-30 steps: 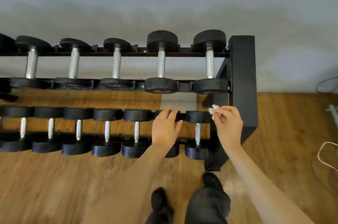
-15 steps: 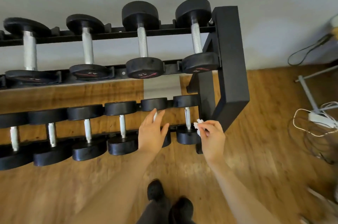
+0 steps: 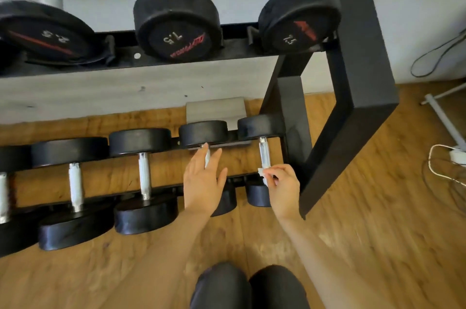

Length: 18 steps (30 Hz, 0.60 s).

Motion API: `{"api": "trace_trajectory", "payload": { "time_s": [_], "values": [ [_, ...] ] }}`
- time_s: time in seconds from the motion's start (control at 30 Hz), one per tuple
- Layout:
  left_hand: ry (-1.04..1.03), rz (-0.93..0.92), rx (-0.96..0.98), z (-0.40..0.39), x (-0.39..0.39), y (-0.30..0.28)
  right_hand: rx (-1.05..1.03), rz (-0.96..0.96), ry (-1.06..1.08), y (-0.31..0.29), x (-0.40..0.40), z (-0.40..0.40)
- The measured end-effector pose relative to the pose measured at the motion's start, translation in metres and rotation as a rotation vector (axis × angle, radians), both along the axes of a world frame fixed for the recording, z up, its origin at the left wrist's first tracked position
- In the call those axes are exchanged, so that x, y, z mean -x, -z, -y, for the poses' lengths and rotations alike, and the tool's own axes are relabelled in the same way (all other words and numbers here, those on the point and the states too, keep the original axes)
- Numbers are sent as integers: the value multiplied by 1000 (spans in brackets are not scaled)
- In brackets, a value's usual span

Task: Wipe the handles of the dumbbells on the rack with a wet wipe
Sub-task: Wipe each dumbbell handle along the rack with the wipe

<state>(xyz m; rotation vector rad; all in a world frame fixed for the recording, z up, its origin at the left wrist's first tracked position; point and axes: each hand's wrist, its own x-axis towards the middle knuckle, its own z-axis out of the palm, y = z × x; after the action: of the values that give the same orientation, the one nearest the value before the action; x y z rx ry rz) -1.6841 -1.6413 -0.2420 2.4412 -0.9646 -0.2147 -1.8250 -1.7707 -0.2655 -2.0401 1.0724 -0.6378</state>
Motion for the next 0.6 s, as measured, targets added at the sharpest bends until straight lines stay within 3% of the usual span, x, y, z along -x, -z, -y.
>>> {"api": "trace_trajectory", "payload": {
  "time_s": [0.3, 0.6],
  "values": [
    [-14, 258, 42, 47, -51, 101, 161, 118, 17, 109, -38, 66],
    [-122, 295, 98, 54, -55, 141, 199, 209, 45, 130, -60, 100]
  ]
}}
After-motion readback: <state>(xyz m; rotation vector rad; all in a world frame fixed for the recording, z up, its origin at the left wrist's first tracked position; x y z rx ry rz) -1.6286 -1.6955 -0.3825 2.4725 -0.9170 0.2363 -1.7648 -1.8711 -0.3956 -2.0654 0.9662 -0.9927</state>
